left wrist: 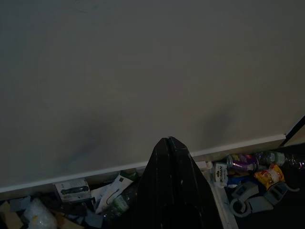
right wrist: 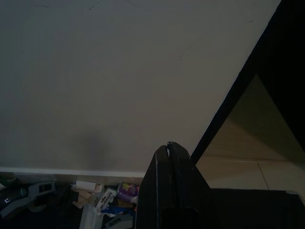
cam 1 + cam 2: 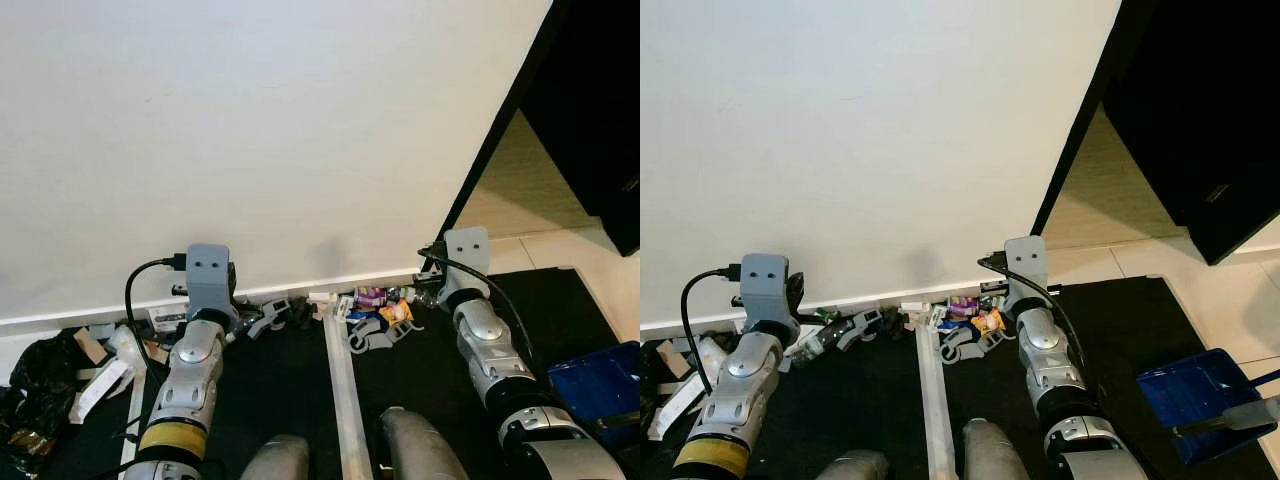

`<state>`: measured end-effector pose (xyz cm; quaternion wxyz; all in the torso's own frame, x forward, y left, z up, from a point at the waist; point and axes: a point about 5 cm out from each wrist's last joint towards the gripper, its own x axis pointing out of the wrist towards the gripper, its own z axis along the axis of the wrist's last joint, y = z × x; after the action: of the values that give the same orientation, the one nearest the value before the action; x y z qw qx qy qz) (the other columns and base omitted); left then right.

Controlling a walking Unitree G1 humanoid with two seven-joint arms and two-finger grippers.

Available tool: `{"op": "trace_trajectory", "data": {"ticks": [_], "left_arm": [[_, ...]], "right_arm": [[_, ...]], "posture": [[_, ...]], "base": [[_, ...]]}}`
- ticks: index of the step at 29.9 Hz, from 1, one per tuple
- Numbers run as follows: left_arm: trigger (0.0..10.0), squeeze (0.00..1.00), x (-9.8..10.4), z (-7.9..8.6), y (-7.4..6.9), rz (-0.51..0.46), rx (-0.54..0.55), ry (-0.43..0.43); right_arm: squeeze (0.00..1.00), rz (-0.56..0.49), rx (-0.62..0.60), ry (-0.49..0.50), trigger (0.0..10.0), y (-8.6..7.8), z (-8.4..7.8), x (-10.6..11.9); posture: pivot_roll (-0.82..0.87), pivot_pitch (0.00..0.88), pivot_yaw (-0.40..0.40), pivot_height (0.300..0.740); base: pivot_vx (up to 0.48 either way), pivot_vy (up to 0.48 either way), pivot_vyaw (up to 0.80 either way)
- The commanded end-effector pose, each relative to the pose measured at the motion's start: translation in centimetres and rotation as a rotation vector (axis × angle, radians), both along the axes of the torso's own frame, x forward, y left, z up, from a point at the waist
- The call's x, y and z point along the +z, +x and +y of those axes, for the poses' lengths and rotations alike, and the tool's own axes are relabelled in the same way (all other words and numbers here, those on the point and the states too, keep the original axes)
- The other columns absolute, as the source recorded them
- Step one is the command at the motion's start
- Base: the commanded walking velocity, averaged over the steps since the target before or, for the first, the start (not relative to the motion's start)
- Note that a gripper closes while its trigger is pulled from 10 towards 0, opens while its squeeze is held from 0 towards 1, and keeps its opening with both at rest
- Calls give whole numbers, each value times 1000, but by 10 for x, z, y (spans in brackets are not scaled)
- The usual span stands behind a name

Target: Sweep floor

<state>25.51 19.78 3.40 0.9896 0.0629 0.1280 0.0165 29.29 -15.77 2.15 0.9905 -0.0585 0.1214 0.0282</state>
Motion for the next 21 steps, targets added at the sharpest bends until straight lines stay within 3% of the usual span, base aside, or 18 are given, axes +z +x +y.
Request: {"op": "trace_trajectory", "data": {"ticks": [1, 15, 21], "left_arm": [[10000, 0, 0, -1, 0, 0, -1, -7], [10000, 0, -2, -1, -2, 9, 1, -12], [10000, 0, -1, -1, -3, 8, -1, -13]], "right_arm": [[0, 10, -6, -1, 10000, 1, -1, -1], [0, 14, -4, 0, 10000, 0, 0, -2], [0, 15, -4, 3, 10000, 0, 0, -2]], "posture": [[35, 0, -13, 740], [39, 0, -14, 740], [41, 0, -12, 740]], "base": [[0, 0, 0], [0, 0, 0], [-351, 0, 0]]}}
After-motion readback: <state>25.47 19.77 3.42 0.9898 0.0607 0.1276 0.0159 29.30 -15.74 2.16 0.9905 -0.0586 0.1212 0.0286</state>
